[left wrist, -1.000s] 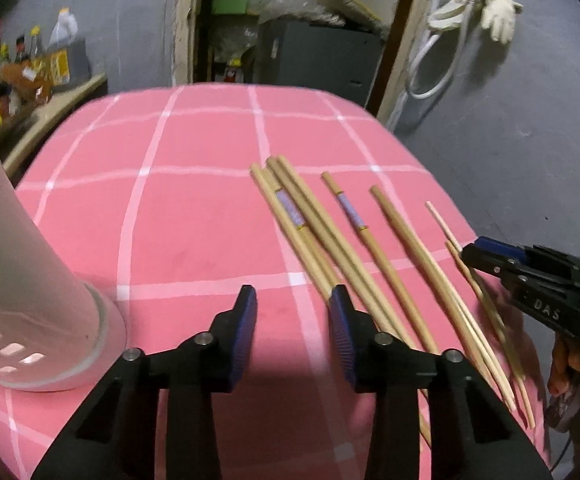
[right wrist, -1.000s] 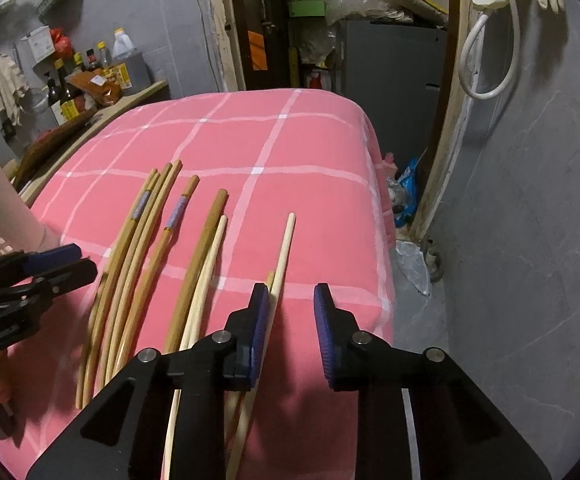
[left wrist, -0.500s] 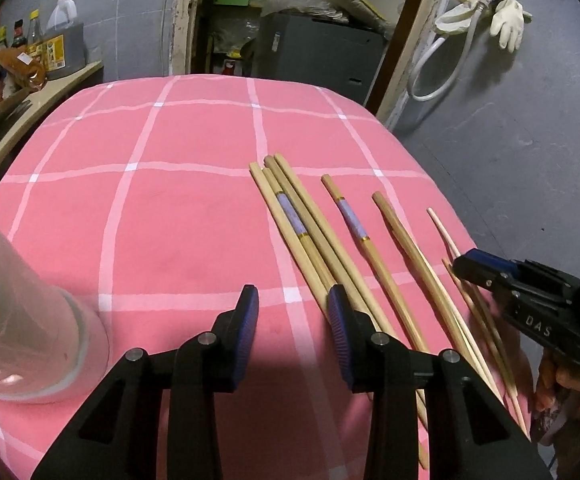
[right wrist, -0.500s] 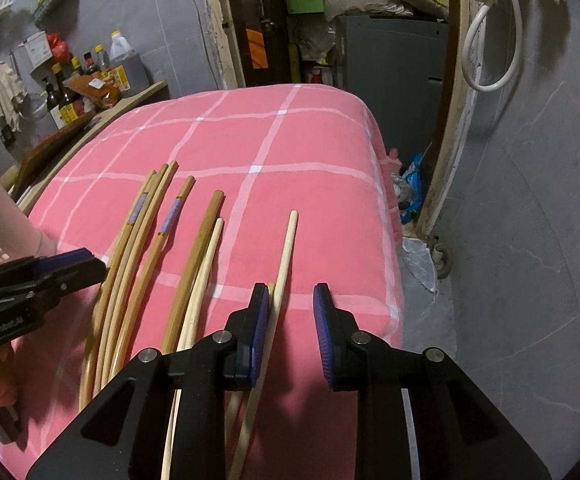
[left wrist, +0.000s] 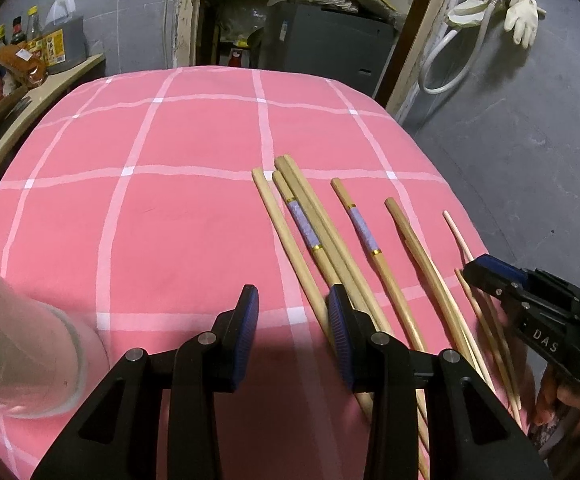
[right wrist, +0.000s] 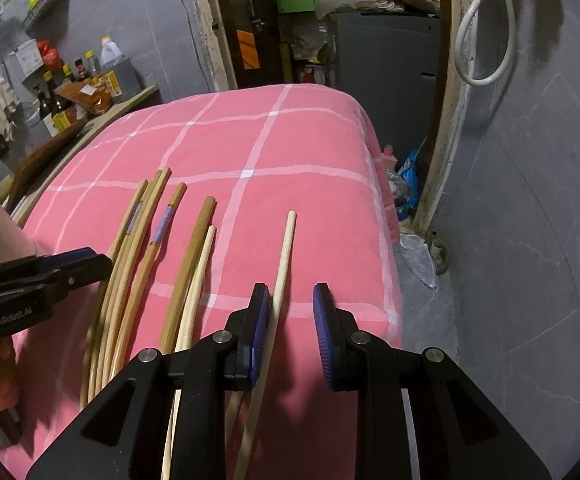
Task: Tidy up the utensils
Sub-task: 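Move the left tool to the chopsticks while the right tool approaches a single chopstick, then close the left tool on a chopstick while the right tool grasps another chopstick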
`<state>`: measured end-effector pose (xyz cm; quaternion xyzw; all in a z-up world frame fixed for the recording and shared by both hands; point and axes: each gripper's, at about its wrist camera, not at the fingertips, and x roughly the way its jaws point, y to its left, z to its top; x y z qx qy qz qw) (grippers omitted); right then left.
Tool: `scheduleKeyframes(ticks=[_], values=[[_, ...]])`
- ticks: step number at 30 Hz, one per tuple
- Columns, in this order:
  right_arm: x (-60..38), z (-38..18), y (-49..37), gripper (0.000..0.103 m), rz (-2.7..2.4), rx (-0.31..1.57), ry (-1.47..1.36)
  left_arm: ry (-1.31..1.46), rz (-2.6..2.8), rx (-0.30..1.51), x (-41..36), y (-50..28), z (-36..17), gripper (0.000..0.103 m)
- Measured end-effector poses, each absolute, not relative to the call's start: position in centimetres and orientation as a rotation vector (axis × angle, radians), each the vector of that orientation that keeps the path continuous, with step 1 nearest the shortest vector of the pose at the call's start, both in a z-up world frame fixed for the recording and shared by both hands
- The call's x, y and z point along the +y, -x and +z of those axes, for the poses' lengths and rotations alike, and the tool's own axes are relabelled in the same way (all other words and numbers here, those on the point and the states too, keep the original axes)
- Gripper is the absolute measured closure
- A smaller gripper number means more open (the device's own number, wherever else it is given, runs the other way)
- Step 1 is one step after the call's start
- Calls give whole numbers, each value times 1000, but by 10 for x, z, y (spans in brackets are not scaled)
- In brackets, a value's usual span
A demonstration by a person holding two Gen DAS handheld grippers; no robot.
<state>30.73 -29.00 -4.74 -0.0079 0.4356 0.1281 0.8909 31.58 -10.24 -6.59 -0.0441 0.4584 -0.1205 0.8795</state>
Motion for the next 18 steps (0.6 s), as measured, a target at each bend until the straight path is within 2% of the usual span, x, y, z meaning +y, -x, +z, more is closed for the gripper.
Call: scheduleKeyframes(ticks=[14,16,17,18], values=[[-280,-51,-327,82,231,955,23,4,-212,1007,-120,-330,-68,72],[-279,-50,-329,89,232,966,3,-5,-216,1010,-121,-332,-68,75],[-282,-50,-329,96,239,976,-28,-2,-220,1009,-121,-333,-69,82],[-285,-51,-331,97,243,983,-55,1,-222,1010,-120,-332,-69,86]])
